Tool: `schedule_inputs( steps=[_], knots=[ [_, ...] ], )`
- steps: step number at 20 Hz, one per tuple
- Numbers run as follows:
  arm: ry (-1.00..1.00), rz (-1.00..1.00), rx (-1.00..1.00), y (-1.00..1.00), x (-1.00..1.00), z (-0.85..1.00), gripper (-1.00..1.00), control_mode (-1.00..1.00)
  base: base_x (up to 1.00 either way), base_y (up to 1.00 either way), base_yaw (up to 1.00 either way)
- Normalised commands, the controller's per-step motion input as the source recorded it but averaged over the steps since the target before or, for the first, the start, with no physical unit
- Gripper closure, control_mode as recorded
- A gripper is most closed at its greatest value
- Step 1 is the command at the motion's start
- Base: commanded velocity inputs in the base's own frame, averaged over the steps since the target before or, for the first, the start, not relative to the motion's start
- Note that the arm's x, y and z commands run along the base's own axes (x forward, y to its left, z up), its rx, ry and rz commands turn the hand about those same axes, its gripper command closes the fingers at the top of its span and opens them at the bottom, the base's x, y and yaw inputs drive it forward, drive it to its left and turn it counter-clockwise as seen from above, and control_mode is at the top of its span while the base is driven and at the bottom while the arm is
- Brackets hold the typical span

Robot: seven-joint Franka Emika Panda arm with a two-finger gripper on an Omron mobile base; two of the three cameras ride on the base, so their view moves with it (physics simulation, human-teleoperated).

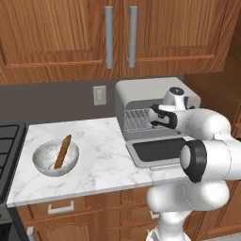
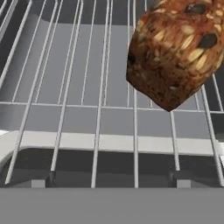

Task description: Pick up the heated bread from the toaster oven and place it in the bowl. Then move the bread bowl to the dining counter.

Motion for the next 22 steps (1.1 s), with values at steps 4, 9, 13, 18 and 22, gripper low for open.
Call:
schedule_inputs(
  steps=[4, 9, 13, 18, 22],
  knots=[
    [0.24, 0.0, 0.0, -0.38, -1.0, -0.4, -1.0, -1.0, 0.0, 0.0, 0.0],
    [0.23, 0.0, 0.0, -0.43, -1.0, -0.41, -1.0, -1.0, 0.0, 0.0, 0.0],
    [0.22, 0.0, 0.0, -0.4, -1.0, -0.41, -1.0, -1.0, 0.0, 0.0, 0.0],
    [0.11, -0.01, 0.0, -0.35, -1.0, -0.27, -1.0, -1.0, 0.0, 0.0, 0.0],
    [0.0, 0.0, 0.0, -0.02, -0.11, 0.0, -1.0, -1.0, 0.0, 0.0, 0.0]
  ],
)
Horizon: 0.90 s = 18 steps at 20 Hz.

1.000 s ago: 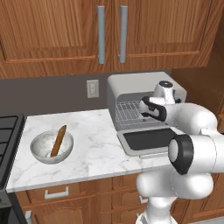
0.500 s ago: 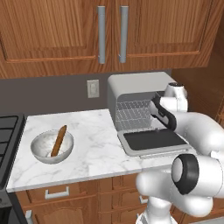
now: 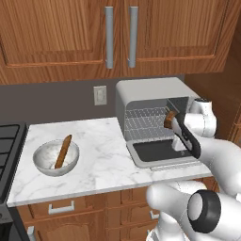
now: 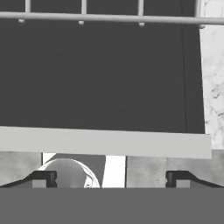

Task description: Pick up the heated bread from the toaster oven and place it in the bowl. Then move the bread bowl to the dining counter.

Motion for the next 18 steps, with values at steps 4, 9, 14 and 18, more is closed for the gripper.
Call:
schedule_inputs(
  steps=[4, 9, 14, 18],
  knots=[
    [-0.13, -0.09, 0.0, 0.06, 0.01, 0.44, -1.0, -1.0, 0.0, 0.0, 0.0],
    [-0.24, -0.16, 0.0, 0.05, 0.04, 0.98, -1.0, -1.0, 0.0, 0.0, 0.0],
    [-0.04, -0.14, 0.03, 0.01, 0.43, 0.4, -1.0, -1.0, 0.0, 0.0, 0.0],
    [-0.08, -0.2, 0.07, 0.09, 0.54, -0.06, -1.0, -1.0, 0.0, 0.0, 0.0]
  ],
)
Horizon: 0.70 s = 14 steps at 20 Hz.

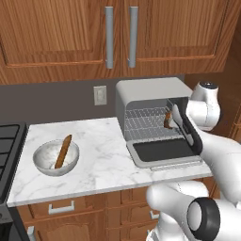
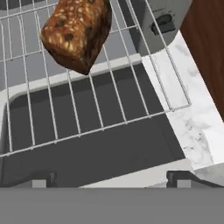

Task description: Pick up the heated bread from the toaster oven and place it in the bowl. Then move the bread bowl to the dining counter.

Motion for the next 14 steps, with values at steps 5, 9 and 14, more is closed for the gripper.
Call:
schedule_inputs(
  steps=[5, 9, 14],
  knots=[
    [-0.18, -0.14, 0.06, 0.17, 0.53, 0.02, -1.0, -1.0, 0.0, 0.0, 0.0],
    [-0.18, -0.02, -0.05, 0.27, 0.54, 0.0, -1.0, -1.0, 0.0, 0.0, 0.0],
    [-0.05, 0.0, -0.07, 0.11, 0.4, -0.02, -1.0, -1.0, 0.0, 0.0, 0.0]
  ],
)
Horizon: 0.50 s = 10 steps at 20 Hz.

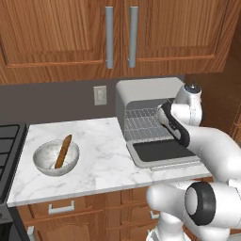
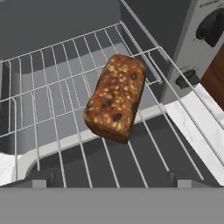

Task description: Pick up the heated bread from the toaster oven and place it in the bowl. Then move the bread bowl to the dining counter.

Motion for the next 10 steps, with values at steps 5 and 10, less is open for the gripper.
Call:
schedule_inputs(
  steps=[5, 10],
  knots=[
    [0.0, 0.0, -0.01, 0.0, 0.35, -0.1, -1.0, -1.0, 0.0, 0.0, 0.0],
    [0.0, -0.01, 0.0, 0.0, 0.29, -0.13, -1.0, -1.0, 0.0, 0.0, 0.0]
  ],
)
